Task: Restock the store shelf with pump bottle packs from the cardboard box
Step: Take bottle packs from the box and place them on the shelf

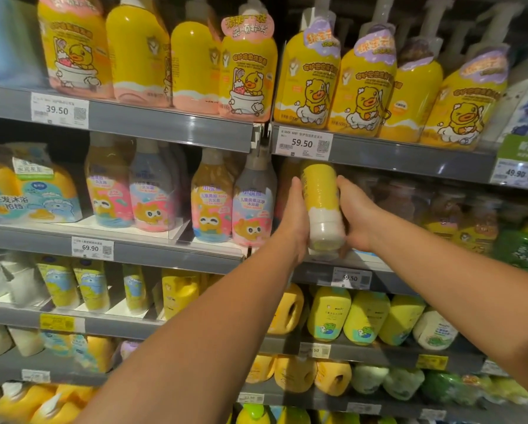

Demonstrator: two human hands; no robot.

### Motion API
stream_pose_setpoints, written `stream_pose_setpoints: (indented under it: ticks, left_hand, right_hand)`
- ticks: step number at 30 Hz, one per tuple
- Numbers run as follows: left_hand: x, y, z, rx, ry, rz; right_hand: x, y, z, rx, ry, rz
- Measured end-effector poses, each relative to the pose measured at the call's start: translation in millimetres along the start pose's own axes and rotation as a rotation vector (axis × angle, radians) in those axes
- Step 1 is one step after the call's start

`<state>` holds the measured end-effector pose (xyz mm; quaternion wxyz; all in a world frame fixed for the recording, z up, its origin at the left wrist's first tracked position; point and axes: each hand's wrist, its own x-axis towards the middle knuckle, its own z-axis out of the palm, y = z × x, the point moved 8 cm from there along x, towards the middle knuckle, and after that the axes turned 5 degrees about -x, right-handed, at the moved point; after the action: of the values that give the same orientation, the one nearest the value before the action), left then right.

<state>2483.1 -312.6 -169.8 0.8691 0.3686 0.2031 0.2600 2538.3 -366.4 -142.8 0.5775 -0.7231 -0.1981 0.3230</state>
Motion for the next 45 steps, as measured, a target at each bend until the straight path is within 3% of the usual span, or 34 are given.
stream_pose_setpoints:
  ticks: [12,25,32,39,45]
  left_hand:
    - [28,-10,0,0.003,0.091,0.004]
    - [14,-20,-27,-0.091,0.119,0.24]
    - [-1,-21,-32,-0.089,0.118,0.333]
    - [31,-14,-17,0.078,0.117,0.241]
    - [34,-7,-10,0.08,0.166,0.18]
  right_hand:
    - [13,-3,-6,0.03,0.012,-0.058]
    - [-5,8,8,-0.141,-0.065,-0.139]
    - [-13,17,10,-0.178,-0.001,-0.201]
    - [5,5,-2,-0.137,0.034,-0.116]
    - [19,0,-6,-0.088,0.019,-0.104]
